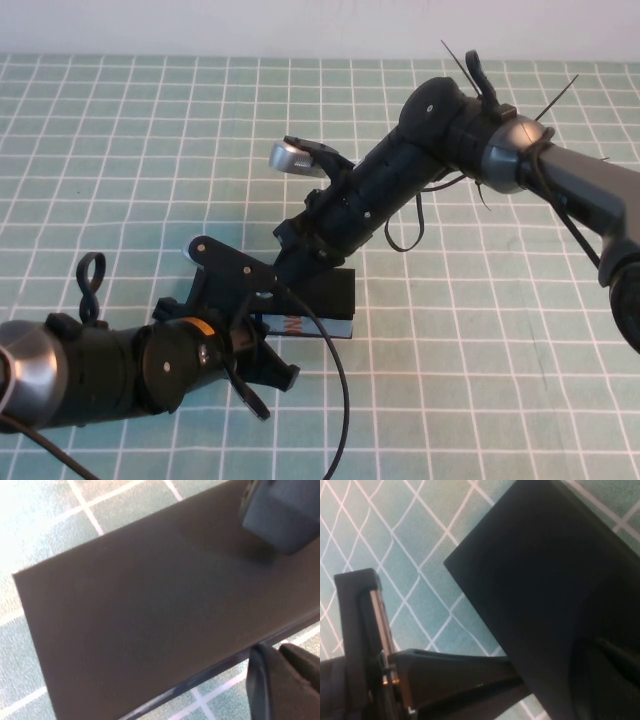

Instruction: Return glasses to glasses case

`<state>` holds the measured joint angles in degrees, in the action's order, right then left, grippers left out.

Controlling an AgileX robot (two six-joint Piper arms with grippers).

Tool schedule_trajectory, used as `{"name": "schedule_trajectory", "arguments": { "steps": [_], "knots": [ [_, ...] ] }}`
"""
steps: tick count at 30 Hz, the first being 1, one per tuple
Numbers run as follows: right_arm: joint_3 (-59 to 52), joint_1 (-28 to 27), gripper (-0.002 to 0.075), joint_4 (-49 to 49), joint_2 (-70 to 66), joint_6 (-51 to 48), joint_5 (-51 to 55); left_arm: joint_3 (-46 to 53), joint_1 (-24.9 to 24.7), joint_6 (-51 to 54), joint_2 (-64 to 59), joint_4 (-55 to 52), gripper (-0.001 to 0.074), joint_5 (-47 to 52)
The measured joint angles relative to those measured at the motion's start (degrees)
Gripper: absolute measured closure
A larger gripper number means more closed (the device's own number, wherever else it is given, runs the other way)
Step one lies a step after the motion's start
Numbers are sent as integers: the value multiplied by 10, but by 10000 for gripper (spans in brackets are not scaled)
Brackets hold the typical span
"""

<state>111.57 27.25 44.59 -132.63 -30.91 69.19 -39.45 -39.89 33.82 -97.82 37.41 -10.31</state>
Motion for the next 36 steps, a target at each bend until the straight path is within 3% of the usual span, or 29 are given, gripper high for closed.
{"name": "schedule_trajectory", "arguments": {
  "steps": [12,21,29,36],
  "knots": [
    [3,0,737,3,-6,-6,1,0,0,33,13,-2,734,30],
    [55,-24,737,-5,103,-26,4,0,0,180,192,-18,734,122],
    [79,-55,737,-18,238,-32,13,-20,10,235,382,-32,734,338],
    [80,-56,737,-17,352,-55,26,-28,56,229,411,-33,734,544]
  ]
}}
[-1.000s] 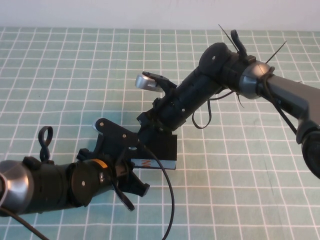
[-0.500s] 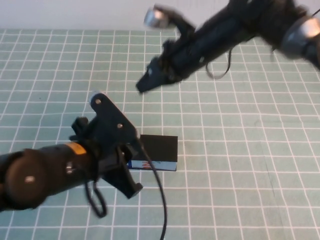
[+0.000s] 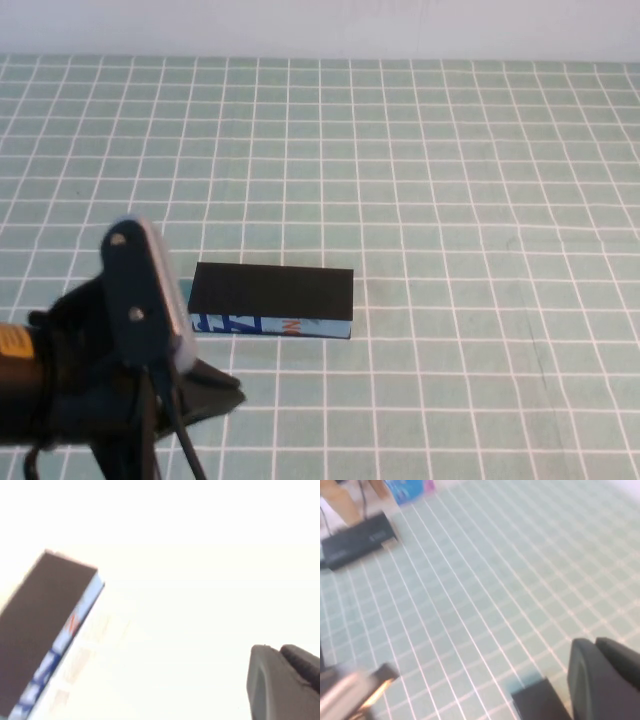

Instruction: Return glasses to glasses case

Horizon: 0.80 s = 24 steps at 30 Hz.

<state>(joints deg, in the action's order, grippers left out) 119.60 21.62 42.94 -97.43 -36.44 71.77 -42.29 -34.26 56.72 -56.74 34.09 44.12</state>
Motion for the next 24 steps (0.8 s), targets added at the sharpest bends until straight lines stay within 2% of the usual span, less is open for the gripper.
{"name": "schedule_trajectory", "arguments": {
  "steps": [6,9,13,15,20,24],
  "knots": [
    [-42,0,737,1,99,-4,1,0,125,-12,17,14,734,8],
    [-112,0,737,-22,154,-5,-6,0,205,-4,43,38,734,17],
    [-248,0,737,-73,248,-5,-92,0,301,10,87,86,734,27],
    [-324,0,737,-102,296,-5,-170,0,318,18,110,115,734,27],
    [-525,0,737,-152,426,-5,-352,0,320,24,160,134,734,30],
    [-657,0,737,-171,519,-4,-409,1,320,18,202,137,734,24]
  ]
}}
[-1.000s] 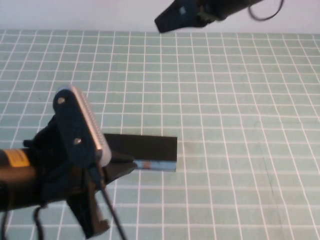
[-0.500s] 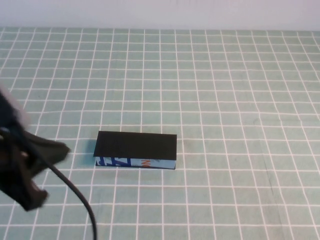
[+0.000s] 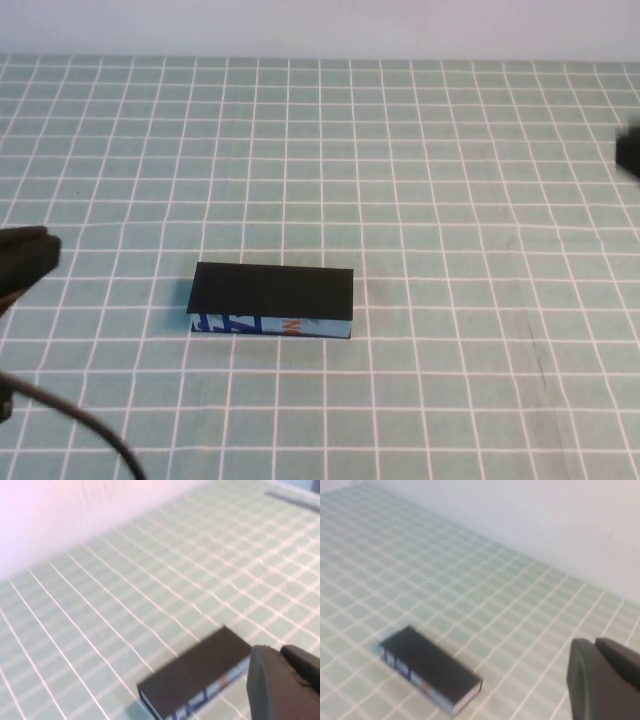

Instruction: Return glasses to glasses case

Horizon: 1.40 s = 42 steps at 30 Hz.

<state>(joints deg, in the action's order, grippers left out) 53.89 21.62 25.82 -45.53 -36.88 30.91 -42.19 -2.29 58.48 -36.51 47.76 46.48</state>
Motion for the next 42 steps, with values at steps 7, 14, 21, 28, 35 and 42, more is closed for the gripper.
{"name": "schedule_trajectory", "arguments": {
  "steps": [7,14,21,28,35,42],
  "knots": [
    [-178,0,737,-26,146,73,-47,73,0,-47,119,7,734,-79],
    [-296,0,737,-124,287,187,-109,175,0,-79,206,8,734,-137],
    [-354,0,737,-168,327,202,-110,199,0,-80,195,5,734,-174],
    [-354,0,737,-166,327,204,-127,200,0,-76,192,5,734,-278],
    [-361,0,737,-159,327,205,-122,200,0,-76,192,6,734,-309],
    [-362,0,737,-147,327,205,-121,200,0,-77,192,7,733,-309]
  ]
}}
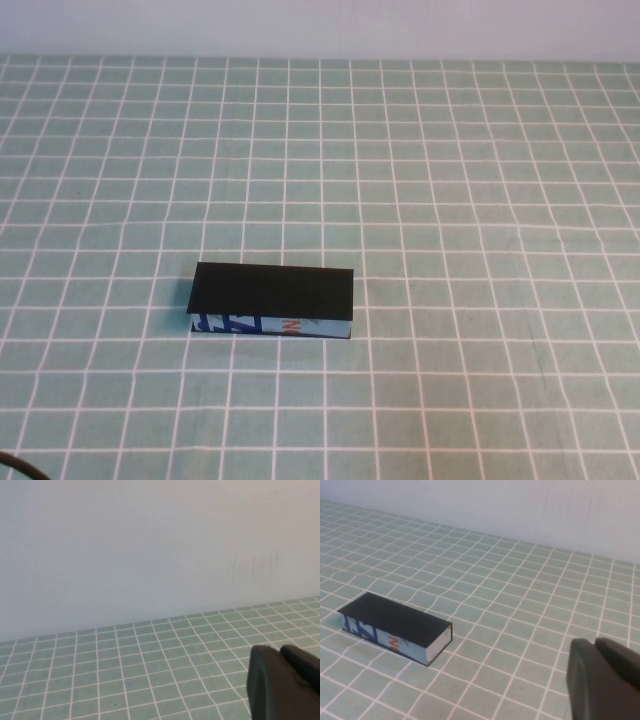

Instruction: Return glasses to glasses case

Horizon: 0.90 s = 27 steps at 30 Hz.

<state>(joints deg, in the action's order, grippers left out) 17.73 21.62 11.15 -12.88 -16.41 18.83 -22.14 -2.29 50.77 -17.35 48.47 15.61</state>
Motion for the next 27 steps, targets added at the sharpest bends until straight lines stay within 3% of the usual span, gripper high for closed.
{"name": "schedule_trajectory", "arguments": {
  "steps": [11,13,17,19,23,27],
  "knots": [
    [0,0,737,0,0,0,2,9,0,-20,4,-25,734,-32],
    [0,0,737,1,0,0,2,20,0,-94,21,-88,734,-35],
    [0,0,737,1,0,0,3,57,0,-368,58,-274,734,-45],
    [0,0,737,1,0,0,3,85,0,-452,76,-355,734,-48],
    [0,0,737,1,0,0,3,157,0,-518,136,-450,734,-56],
    [0,0,737,2,0,0,3,223,0,-497,176,-473,734,-55]
  ]
}}
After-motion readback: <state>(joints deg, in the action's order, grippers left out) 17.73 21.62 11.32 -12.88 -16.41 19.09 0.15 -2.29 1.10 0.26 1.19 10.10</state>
